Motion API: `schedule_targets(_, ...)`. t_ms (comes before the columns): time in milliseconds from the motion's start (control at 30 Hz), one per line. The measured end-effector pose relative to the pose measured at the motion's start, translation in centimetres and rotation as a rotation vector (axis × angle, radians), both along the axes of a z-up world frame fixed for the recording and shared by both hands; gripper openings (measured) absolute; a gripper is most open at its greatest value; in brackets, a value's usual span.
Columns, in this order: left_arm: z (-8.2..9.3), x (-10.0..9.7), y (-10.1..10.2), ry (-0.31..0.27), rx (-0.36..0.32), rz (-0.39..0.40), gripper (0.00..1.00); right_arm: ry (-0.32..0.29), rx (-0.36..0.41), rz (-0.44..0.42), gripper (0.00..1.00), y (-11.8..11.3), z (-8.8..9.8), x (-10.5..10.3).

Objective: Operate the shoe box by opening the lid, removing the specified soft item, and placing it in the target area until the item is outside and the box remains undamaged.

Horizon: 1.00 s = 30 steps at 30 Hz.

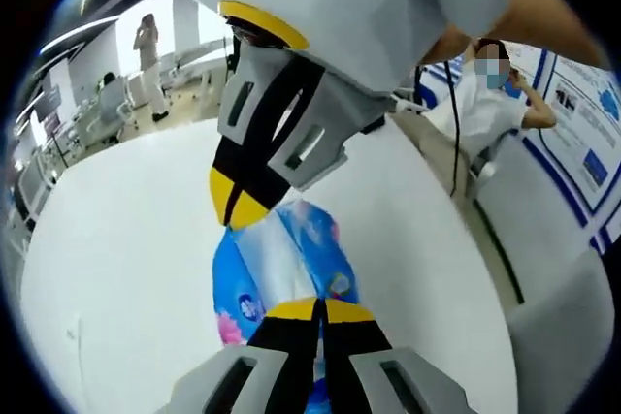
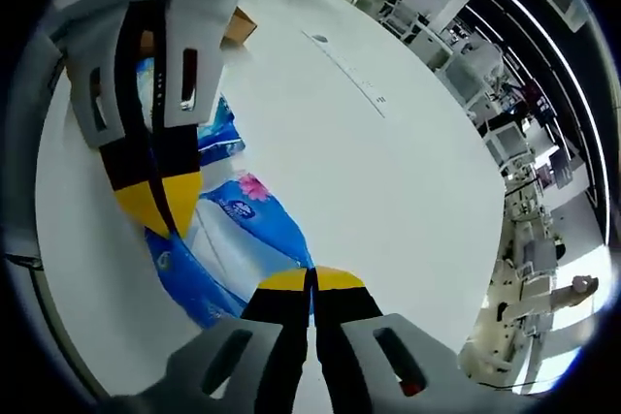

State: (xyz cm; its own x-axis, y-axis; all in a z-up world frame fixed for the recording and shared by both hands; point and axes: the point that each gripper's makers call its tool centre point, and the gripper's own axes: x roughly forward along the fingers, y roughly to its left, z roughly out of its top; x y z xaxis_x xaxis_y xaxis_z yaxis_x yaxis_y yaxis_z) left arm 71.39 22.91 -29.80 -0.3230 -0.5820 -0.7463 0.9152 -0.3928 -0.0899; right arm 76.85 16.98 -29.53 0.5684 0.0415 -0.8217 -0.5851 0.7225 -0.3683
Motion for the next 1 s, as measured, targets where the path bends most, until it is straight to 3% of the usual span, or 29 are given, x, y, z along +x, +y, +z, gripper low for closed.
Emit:
schedule_targets(300, -0.1, -0.3, 0.2, -0.018, -0.005, -0.01, 0.02, 0.008, -0.004, -0.007, 0.0, -0.1, -0.3, -0.2)
schedule_targets(467, 0.0, 0.0, 0.6, -0.06, -0.021, -0.015, 0.13, 0.033, 0.001, -0.014, 0.01, 0.0, -0.6, -0.7)
schedule_targets(1000, 3.2, 0.9, 3.1, -0.093, -0.052, 0.026, 0.25, 0.022, 0.045, -0.04, 0.18, 0.7, 1.3, -1.8)
